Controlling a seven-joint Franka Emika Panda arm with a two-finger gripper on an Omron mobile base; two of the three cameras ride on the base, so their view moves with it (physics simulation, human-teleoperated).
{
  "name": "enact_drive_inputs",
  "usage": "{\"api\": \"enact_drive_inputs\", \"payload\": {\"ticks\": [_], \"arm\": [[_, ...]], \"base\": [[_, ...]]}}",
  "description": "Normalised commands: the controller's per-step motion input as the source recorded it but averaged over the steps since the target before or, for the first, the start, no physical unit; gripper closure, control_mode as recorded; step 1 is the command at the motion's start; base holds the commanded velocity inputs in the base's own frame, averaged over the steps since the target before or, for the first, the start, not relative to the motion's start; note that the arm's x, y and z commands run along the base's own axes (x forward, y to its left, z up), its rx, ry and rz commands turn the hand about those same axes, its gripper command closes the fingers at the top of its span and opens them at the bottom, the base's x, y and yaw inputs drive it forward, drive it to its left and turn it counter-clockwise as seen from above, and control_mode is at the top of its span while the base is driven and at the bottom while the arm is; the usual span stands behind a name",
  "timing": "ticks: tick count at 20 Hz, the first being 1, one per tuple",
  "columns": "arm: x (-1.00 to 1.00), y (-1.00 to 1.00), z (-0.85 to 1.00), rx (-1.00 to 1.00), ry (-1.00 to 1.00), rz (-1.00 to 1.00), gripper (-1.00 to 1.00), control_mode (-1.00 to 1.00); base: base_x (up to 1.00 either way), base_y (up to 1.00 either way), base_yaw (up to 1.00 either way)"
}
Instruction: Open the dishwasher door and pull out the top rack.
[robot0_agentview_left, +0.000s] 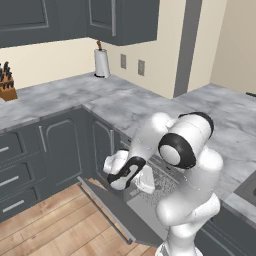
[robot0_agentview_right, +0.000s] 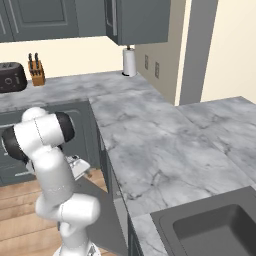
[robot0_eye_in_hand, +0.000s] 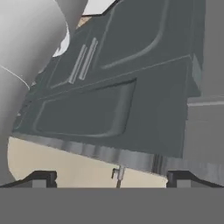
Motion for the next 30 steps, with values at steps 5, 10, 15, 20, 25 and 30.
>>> {"api": "enact_drive_inputs", "payload": {"ticks": [5,10,15,20,25,30], "arm": [[0.56,0.00,-0.44,-0.06,0.59,0.00,-1.00,-1.00],[0.30,-0.05,-0.36,-0.05,0.32,0.10,-1.00,-1.00],[0.43,-0.01,-0.61,-0.04,0.01,0.27,-1.00,-1.00],[0.45,-0.04,-0.61,0.00,-0.07,0.31,-1.00,-1.00],[0.71,-0.17,-0.23,0.15,-0.02,0.29,-1.00,-1.00],[0.69,-0.35,-0.19,0.35,0.00,0.31,-1.00,-1.00]], "base": [[0.00,0.00,0.00],[0.00,0.00,0.00],[0.00,0.00,0.00],[0.00,0.00,0.00],[0.00,0.00,0.00],[0.00,0.00,0.00]]}}
